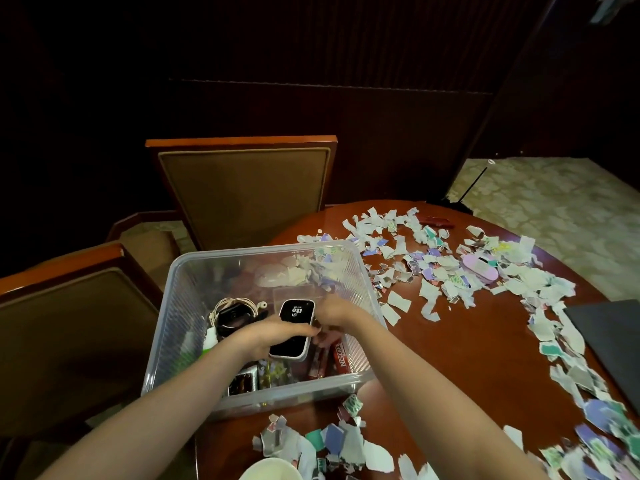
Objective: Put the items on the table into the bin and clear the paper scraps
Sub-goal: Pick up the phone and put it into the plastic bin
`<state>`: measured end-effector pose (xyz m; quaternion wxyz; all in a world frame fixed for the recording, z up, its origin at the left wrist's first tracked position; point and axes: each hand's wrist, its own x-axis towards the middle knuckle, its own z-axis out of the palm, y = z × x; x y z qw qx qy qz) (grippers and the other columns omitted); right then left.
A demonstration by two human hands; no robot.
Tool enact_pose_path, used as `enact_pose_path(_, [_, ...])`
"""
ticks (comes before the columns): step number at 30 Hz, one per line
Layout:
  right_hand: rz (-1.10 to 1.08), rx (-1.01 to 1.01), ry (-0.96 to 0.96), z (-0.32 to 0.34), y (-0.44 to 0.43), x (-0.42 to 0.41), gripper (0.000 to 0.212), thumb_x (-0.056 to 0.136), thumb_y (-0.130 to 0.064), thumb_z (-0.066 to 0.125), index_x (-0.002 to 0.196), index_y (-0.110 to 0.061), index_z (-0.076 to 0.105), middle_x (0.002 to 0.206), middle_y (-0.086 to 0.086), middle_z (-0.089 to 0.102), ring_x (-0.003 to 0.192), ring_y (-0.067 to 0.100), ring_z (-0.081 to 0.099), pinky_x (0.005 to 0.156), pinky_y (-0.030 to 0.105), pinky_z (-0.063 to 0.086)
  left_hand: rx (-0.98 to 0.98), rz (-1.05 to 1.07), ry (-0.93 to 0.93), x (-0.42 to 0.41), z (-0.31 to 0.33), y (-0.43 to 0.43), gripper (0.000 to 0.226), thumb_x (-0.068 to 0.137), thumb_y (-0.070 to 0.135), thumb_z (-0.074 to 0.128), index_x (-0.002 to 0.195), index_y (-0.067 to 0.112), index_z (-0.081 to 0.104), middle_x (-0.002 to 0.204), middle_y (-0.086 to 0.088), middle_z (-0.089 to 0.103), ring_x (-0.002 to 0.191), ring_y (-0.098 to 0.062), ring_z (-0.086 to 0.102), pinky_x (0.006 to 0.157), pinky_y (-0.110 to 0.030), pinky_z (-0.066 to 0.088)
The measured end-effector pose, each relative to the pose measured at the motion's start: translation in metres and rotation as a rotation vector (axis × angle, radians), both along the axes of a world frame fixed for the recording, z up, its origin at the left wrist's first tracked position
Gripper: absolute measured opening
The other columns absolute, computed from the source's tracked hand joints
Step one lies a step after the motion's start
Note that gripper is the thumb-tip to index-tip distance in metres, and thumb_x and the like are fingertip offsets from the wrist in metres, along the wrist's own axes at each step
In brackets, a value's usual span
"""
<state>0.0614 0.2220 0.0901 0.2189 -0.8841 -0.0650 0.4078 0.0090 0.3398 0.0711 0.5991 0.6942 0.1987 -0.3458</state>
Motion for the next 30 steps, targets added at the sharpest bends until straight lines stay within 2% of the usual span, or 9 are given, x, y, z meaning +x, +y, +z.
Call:
enact_pose_path(5, [0.273, -0.171, 0.071, 0.001, -0.001, -0.013, 0.034, 0.097, -0.008, 0.041, 0.13, -0.003, 0.047, 0.112, 0.015, 0.056, 0.107, 0.034, 0.057, 0.079, 0.036, 0.051, 0.089, 0.03, -0.002, 0.004, -0.007, 0.006, 0.024, 0.075, 0.027, 0.072, 0.089, 0.012, 0.059, 0.076, -0.005, 0.061, 0.072, -0.019, 0.059, 0.075, -0.03, 0.048])
enact_pose_path(8, [0.39, -0.253, 0.007, -0.003, -0.003, -0.015, 0.036, 0.096, -0.015, 0.043, 0.13, -0.006, 0.049, 0.128, 0.016, 0.054, 0.096, 0.026, 0.053, 0.089, 0.037, 0.046, 0.106, -0.028, 0.001, 0.002, -0.008, 0.007, 0.028, 0.075, 0.031, 0.072, 0.092, 0.012, 0.059, 0.08, -0.006, 0.062, 0.076, -0.021, 0.061, 0.079, -0.032, 0.049])
enact_pose_path(12, [0.513, -0.396, -0.078, -0.004, -0.007, -0.017, 0.044, 0.091, -0.018, 0.055, 0.133, -0.007, 0.048, 0.131, 0.014, 0.053, 0.116, 0.029, 0.053, 0.094, 0.037, 0.045, 0.165, -0.163, -0.016, -0.004, -0.006, 0.001, 0.068, 0.045, 0.052, 0.075, 0.101, 0.016, 0.061, 0.084, -0.003, 0.063, 0.083, -0.02, 0.061, 0.082, -0.035, 0.049])
enact_pose_path(16, [0.461, -0.376, -0.149, 0.004, -0.01, -0.018, 0.047, 0.092, -0.004, 0.05, 0.138, -0.004, 0.041, 0.14, 0.016, 0.043, 0.128, 0.031, 0.044, 0.103, 0.038, 0.04, 0.136, -0.135, 0.018, -0.004, -0.008, 0.002, 0.046, 0.07, 0.045, 0.075, 0.102, 0.016, 0.058, 0.081, -0.001, 0.061, 0.076, -0.015, 0.058, 0.071, -0.025, 0.047])
enact_pose_path(20, [0.325, -0.265, -0.088, 0.01, -0.008, -0.017, 0.031, 0.093, -0.002, 0.045, 0.123, 0.003, 0.052, 0.122, 0.02, 0.056, 0.115, 0.033, 0.054, 0.093, 0.038, 0.046, 0.066, -0.049, 0.076, -0.003, -0.011, 0.001, 0.024, 0.085, 0.028, 0.067, 0.102, 0.014, 0.057, 0.082, -0.001, 0.062, 0.075, -0.013, 0.06, 0.069, -0.024, 0.049])
enact_pose_path(22, [0.237, -0.232, -0.048, 0.007, -0.008, -0.011, 0.014, 0.093, 0.0, 0.043, 0.086, 0.001, 0.056, 0.085, 0.016, 0.061, 0.079, 0.028, 0.064, 0.063, 0.029, 0.052, 0.091, -0.028, 0.099, -0.001, -0.014, -0.003, 0.015, 0.093, 0.022, 0.057, 0.104, 0.013, 0.052, 0.083, -0.002, 0.059, 0.073, -0.013, 0.057, 0.063, -0.023, 0.046])
enact_pose_path(24, [0.126, -0.218, 0.036, 0.0, -0.005, -0.006, 0.027, 0.094, 0.0, 0.04, 0.068, -0.003, 0.043, 0.058, 0.011, 0.056, 0.045, 0.018, 0.056, 0.042, 0.02, 0.046, 0.089, 0.007, 0.137, 0.0, -0.017, -0.008, 0.013, 0.098, 0.017, 0.046, 0.108, 0.01, 0.043, 0.087, -0.004, 0.052, 0.072, -0.014, 0.052, 0.062, -0.024, 0.044])
enact_pose_path(27, [0.021, -0.153, 0.153, -0.006, -0.004, -0.001, 0.026, 0.098, -0.003, 0.032, 0.074, 0.0, 0.042, 0.071, 0.014, 0.053, 0.06, 0.025, 0.055, 0.06, 0.022, 0.051, -0.047, 0.077, 0.214, 0.001, -0.013, -0.015, 0.008, 0.101, 0.009, 0.036, 0.102, 0.007, 0.044, 0.083, -0.008, 0.049, 0.073, -0.017, 0.051, 0.069, -0.026, 0.047])
enact_pose_path(30, [-0.059, -0.129, 0.184, -0.005, -0.003, 0.0, 0.02, 0.099, -0.009, 0.031, 0.109, 0.003, 0.044, 0.086, 0.018, 0.051, 0.068, 0.025, 0.053, 0.08, 0.034, 0.05, -0.13, 0.081, 0.245, 0.001, -0.013, -0.013, 0.021, 0.099, -0.003, 0.032, 0.113, 0.002, 0.047, 0.09, -0.011, 0.055, 0.093, -0.024, 0.056, 0.093, -0.035, 0.043])
